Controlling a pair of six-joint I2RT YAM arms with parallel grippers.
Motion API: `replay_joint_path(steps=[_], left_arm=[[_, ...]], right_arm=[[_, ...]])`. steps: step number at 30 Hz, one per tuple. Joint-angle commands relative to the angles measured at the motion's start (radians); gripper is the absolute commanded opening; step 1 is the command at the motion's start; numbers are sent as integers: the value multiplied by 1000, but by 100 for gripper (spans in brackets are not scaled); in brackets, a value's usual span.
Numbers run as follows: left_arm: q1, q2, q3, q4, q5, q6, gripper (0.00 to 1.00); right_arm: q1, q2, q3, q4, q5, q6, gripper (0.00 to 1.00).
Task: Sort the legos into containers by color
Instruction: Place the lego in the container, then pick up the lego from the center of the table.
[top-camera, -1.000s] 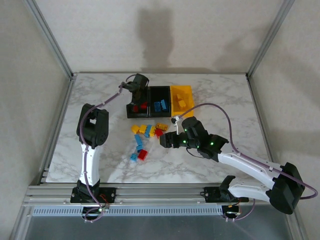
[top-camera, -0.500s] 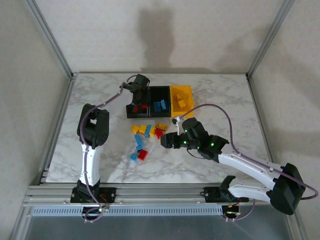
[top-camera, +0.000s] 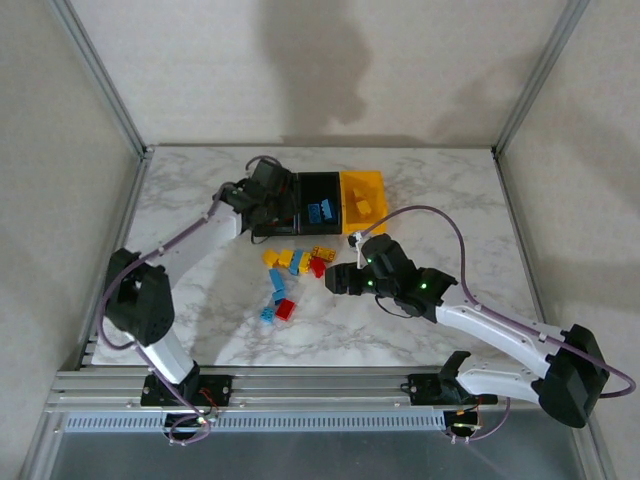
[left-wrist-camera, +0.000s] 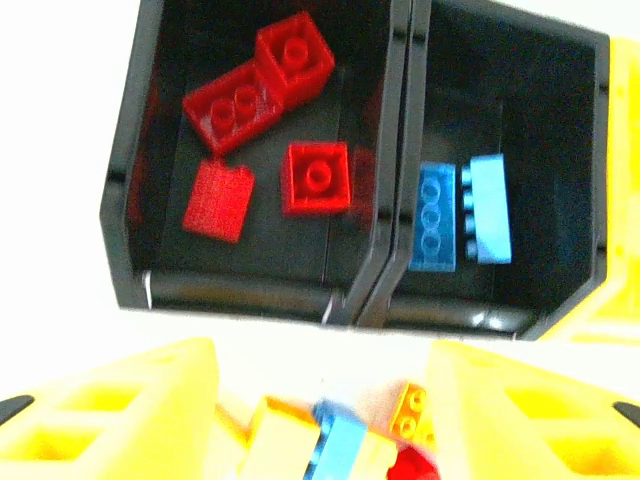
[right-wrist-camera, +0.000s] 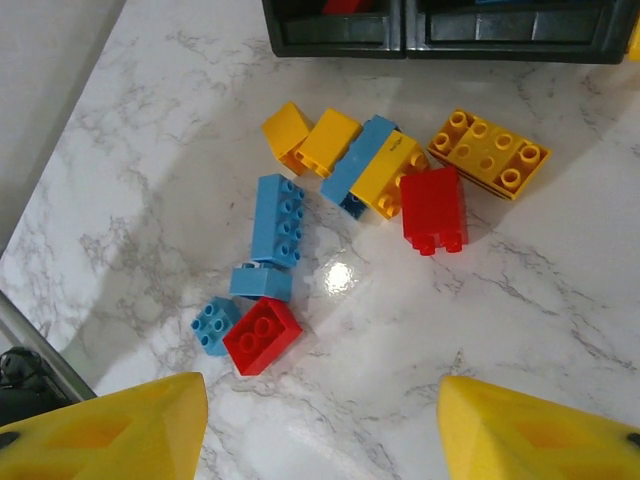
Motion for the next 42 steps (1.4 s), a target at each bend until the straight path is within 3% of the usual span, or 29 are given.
replay_joint_path(steps=[1,10,20,27,33,37,42], left_arm=[[-23,-96,-124,23,18,-33,58],[-85,-282,-426,118,2,-199,60],[-148,-215,-541,170,-9,-275,59],[-155,-143,-532,191,-10,-274,54],[-160,-104,-545,204,-17,-271,43],[-160,-87,-530,196,-27,-264,27],[-160,-109,-498,155,-55,-251,18]], right_arm=[[7,17,42,-32,39,13,62],[8,46,31,13,-13,-29,59],[9,65,29,16,-17,-28,59],[9,62,19,11,-16,-26,59],[8,53,13,11,-11,-24,58],[8,62,15,10,-11,-24,58],[8,61,10,18,-11,-23,57]])
